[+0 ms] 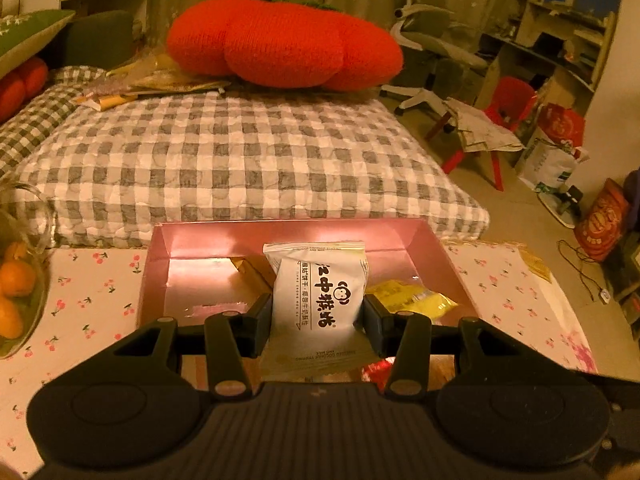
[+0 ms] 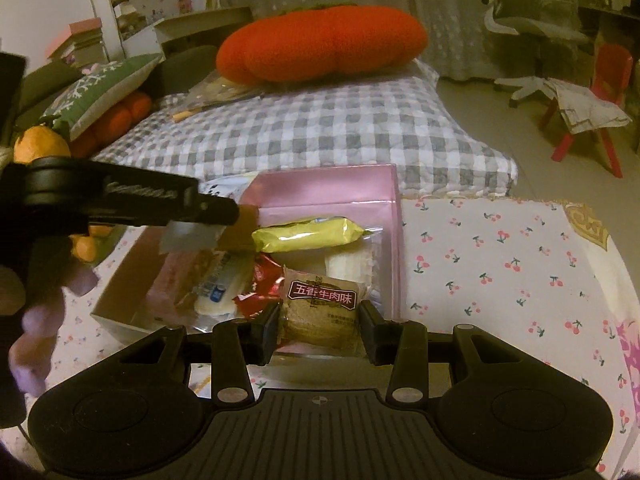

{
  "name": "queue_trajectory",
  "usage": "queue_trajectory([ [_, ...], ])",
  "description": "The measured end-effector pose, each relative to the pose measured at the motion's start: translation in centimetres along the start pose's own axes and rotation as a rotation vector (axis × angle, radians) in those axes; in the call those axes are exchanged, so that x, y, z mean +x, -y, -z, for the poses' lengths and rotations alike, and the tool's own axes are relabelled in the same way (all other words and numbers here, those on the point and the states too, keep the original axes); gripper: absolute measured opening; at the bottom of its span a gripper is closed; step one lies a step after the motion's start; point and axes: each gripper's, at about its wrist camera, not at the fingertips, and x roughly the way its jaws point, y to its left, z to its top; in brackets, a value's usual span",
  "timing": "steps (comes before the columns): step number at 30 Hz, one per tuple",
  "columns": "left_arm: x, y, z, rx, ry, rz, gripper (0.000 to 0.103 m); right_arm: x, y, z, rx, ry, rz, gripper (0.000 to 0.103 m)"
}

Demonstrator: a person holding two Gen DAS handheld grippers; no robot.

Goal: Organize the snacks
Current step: 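Carry both packets into the box and open both tools, then lift both tools out of the box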

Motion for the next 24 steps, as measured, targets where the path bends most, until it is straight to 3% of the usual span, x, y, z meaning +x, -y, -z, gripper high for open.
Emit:
queue_trajectory([
  [6,1.8,0.0,-0.6,-0.041,-0.022,-0.001,0.044,0.3,0.4,0.0,0.008,0.000,0.002,0.040],
  [19,2.4,1.0,-0.5,-0.014,-0.032,-0.045,0.046,0.3,0.1,0.2,-0.018,0.003,0.013,0.045],
  [21,2.3,1.0,-0.5,-0.011,-0.035,-0.043,0.053,0.2,-0.1,0.3,-0.019,0.004,0.017,0.045],
  [24,1.9,0.8,-0.3,-0.016,-0.032,-0.041,0.062,-0.1,-0.1,0.2,-0.006,0.013,0.022,0.058],
])
